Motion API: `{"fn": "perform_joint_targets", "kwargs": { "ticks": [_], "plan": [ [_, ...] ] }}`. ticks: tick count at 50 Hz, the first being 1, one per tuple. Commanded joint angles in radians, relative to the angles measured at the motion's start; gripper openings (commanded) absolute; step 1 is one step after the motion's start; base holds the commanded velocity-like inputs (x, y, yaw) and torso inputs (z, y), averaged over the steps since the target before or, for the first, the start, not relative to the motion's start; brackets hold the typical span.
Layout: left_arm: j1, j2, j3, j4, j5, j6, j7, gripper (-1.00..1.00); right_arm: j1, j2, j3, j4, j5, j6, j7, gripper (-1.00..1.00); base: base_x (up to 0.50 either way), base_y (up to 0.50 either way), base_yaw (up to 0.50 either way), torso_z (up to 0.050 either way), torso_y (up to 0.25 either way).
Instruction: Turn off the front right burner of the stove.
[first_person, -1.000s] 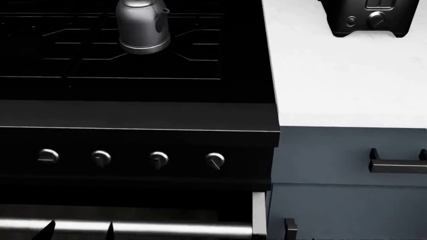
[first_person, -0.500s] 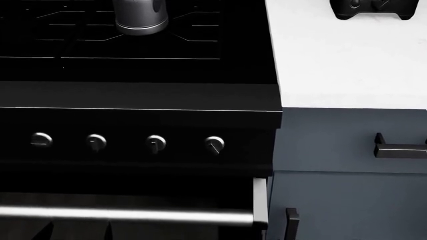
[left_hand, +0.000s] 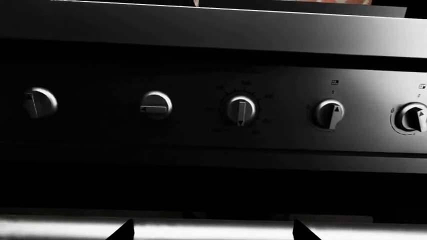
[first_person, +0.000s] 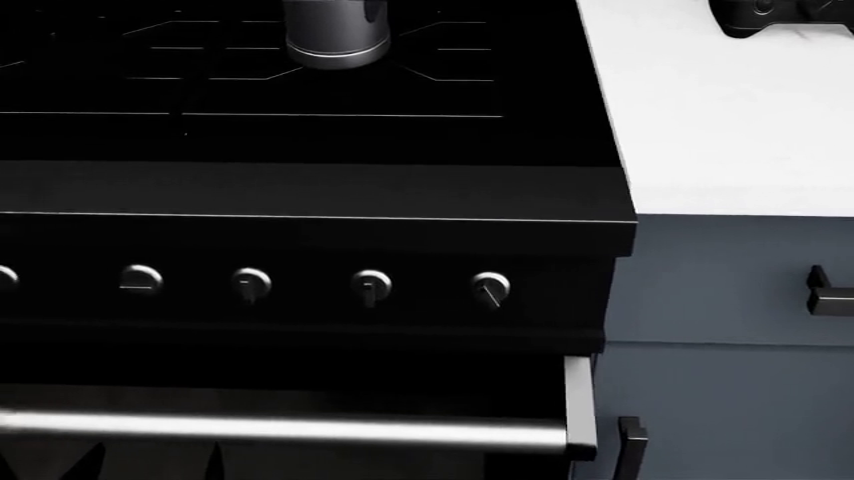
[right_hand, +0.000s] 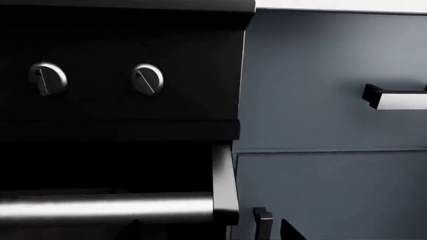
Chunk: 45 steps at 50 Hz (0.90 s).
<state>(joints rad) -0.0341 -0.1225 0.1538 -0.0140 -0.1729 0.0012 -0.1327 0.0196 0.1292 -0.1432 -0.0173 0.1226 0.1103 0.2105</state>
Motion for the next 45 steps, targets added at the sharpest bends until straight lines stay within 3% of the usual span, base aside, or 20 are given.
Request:
{"fn": "perform_joint_targets", "kwargs": {
  "ticks": [1,9,26,45],
  "plan": [
    [0.005,-0.009,0.01,0.005,-0.009,0.008,-0.009,1.0,0.005,0.006,-0.016,0.004,-0.001,0.001,0.014,1.0,0.0,0.5,0.0,0.0,0.0],
    [0.004,-0.016,0.015,0.005,-0.017,0.011,-0.012,1.0,0.012,0.006,-0.019,0.013,-0.001,-0.003,0.03,1.0,0.0,0.5,0.0,0.0,0.0],
    [-0.006,-0.025,0.029,0.004,-0.026,-0.001,-0.026,1.0,0.044,0.005,-0.019,0.019,0.011,0.119,0.081,1.0,0.0,0.0,0.0,0.0,0.0],
    [-0.011,-0.035,0.042,0.004,-0.035,-0.001,-0.039,1.0,0.03,0.027,-0.042,-0.011,0.011,0.089,0.083,1.0,0.0,0.0,0.0,0.0,0.0]
  ]
}}
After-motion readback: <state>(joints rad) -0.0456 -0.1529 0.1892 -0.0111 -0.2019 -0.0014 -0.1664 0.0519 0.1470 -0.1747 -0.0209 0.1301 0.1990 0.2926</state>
